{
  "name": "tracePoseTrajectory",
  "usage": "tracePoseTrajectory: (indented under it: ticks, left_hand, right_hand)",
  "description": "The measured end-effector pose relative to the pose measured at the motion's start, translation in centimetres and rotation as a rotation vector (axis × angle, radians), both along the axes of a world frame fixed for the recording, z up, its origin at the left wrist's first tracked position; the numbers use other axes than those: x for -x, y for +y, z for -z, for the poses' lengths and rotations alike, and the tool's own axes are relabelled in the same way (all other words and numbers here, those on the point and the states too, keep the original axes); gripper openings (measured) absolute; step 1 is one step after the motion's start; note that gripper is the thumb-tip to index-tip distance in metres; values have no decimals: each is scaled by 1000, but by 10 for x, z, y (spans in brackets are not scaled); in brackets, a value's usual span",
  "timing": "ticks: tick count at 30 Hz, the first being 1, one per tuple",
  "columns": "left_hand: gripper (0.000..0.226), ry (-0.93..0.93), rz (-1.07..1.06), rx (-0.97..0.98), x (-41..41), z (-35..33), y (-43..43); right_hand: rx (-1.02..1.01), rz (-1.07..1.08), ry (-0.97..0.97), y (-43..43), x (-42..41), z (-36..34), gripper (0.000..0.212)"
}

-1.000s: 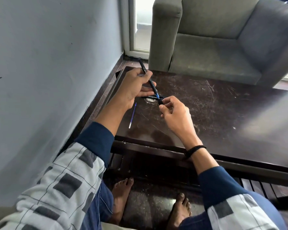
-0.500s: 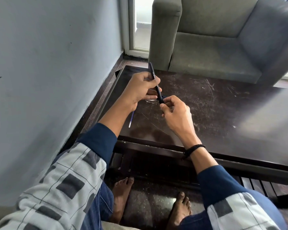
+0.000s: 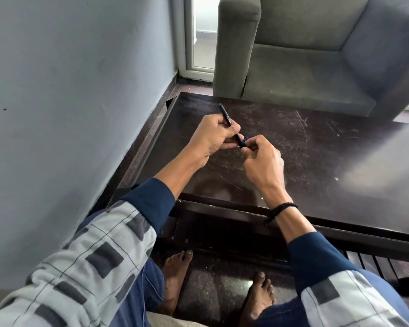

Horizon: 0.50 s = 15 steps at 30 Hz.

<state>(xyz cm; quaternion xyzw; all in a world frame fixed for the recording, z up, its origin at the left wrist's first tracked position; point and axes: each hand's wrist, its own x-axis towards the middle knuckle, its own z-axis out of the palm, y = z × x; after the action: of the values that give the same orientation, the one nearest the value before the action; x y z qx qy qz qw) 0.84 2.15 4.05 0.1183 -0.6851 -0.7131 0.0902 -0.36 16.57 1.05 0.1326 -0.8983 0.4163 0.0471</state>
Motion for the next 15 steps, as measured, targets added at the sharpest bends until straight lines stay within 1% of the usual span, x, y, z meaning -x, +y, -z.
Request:
tracePoseTrajectory:
  ticks: [3,5,8,10,11,13,15]
  left_hand:
    - [1,-16,-27,25,0,7,4]
    - [3,-26,-19,2,0,7,2]
    - [13,-33,-1,-60,1,0,-8]
    - [19,-41,-52,-54,2,-4,-15]
    - [18,-42,-88,-48,3,-5,-19]
    - [10,-50,-148,6,7,-3,-31]
    - [7,-82,-159,133,13,5,-44]
  right_hand:
    - [-31,-4,4,0,-1,3,12]
    - [-43,-5,3,0,-1,3,12]
    - [-44,-29,26,2,8,-4,10]
    - [-53,-31,45,5,15,-7,10]
    - [-68,-22,49,7,19,-6,10]
    - [-103,-5,28,13,24,-2,11]
    - [-140,-3,20,17,29,3,14]
